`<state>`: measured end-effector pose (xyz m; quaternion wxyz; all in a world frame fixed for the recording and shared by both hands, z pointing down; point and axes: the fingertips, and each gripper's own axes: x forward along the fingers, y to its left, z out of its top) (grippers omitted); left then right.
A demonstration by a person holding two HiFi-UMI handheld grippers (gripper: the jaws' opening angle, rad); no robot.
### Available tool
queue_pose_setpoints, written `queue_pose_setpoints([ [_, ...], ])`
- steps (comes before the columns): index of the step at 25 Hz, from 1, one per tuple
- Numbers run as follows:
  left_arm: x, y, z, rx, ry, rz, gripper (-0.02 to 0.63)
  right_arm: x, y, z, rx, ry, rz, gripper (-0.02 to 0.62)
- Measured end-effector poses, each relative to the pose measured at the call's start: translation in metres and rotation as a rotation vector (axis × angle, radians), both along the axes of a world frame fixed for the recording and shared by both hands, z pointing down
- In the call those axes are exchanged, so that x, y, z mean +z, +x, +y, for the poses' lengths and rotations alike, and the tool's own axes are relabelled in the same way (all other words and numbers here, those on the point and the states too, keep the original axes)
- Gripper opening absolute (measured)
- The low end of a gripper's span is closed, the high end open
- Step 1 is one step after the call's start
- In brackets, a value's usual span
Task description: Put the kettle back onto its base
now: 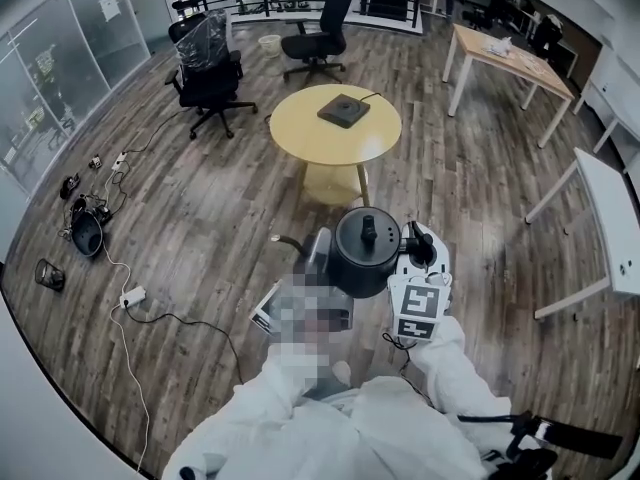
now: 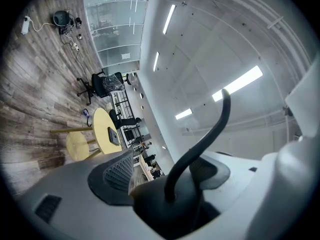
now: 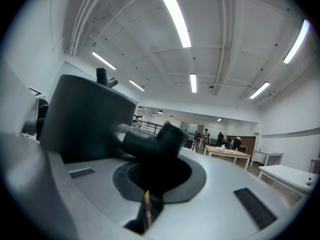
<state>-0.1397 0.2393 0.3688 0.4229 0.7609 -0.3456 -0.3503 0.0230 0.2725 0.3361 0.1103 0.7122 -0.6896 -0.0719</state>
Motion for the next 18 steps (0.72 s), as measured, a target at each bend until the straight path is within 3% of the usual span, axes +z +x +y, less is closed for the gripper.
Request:
queue_pose_setpoints([
  [7, 0.003, 0.003, -0.025, -0.001, -0.007, 0.003, 0.348, 0.003, 0.003, -0.026, -0.005, -0.006, -0.002, 0.023],
  [10, 0.003, 0.009, -0.037, 0.003, -0.038, 0.084, 0.348, 0.007, 0.005, -0.042, -0.012, -0.006, 0.001, 0.023],
  [13, 0.008, 0.012, -0.056, -0.012, -0.015, 0.012, 0.348, 0.011, 0.011, -0.06, -0.021, -0.006, -0.012, 0.023],
  [16, 0.01, 0.016, -0.075, -0.02, -0.031, 0.03, 0.348, 0.014, 0.015, -0.083, -0.034, -0.01, -0.019, 0.023],
  [18, 0.016, 0.014, -0.09, -0.042, -0.031, -0.019, 0.35, 0.017, 0.016, -0.099, -0.044, -0.009, -0.023, 0.023],
])
